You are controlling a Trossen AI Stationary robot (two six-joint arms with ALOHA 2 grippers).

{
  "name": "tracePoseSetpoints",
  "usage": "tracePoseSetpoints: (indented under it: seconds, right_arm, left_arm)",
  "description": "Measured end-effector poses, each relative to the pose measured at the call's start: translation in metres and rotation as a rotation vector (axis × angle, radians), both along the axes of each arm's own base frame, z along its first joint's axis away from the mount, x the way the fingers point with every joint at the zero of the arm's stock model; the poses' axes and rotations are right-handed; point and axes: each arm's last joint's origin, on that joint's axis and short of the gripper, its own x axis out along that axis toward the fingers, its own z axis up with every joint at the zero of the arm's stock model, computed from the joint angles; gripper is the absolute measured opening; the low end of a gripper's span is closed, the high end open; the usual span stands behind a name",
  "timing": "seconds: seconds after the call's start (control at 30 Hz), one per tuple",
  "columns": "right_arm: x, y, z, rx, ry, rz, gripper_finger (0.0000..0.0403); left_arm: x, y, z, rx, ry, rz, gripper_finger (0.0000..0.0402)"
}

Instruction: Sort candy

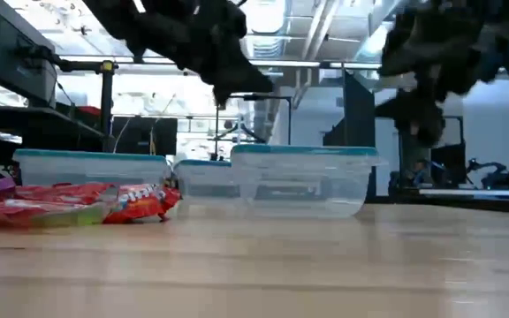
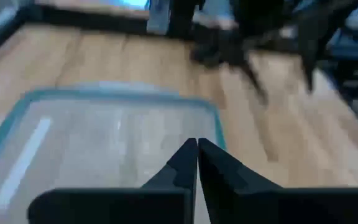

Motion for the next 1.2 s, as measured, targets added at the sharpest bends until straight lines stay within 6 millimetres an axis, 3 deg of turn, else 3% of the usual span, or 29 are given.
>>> tracePoseSetpoints:
  seconds: [0.23, 0.4, 0.5, 0.73, 0.9, 1.2]
  right_arm:
    - [0.001, -0.011, -0.025, -0.029, 0.081, -0.049, 0.0242]
    - [0.005, -0.017, -0.037, -0.084, 0.118, -0.044, 0.0242]
    - [0.008, -0.025, -0.041, -0.133, 0.104, -0.059, 0.0242]
    - [0.009, -0.045, -0.055, -0.204, 0.112, -0.111, 0.0242]
    - [0.007, -0.054, -0.059, -0.180, 0.051, -0.130, 0.0242]
    - [0.015, -0.045, -0.060, -0.010, -0.043, -0.141, 0.0242]
  left_arm:
    - [0.034, 0.005, -0.026, 0.019, 0.037, -0.015, 0.0000]
    - [0.056, 0.017, -0.026, 0.052, 0.010, -0.003, 0.0000]
    - [0.063, 0.026, -0.037, 0.060, 0.047, 0.009, 0.0000]
    - [0.066, 0.050, -0.066, 0.014, 0.108, 0.068, 0.0000]
    - [0.069, 0.056, -0.078, -0.058, 0.104, 0.110, 0.0000]
    - [0.078, 0.058, -0.073, -0.091, 0.065, 0.147, 0.0000]
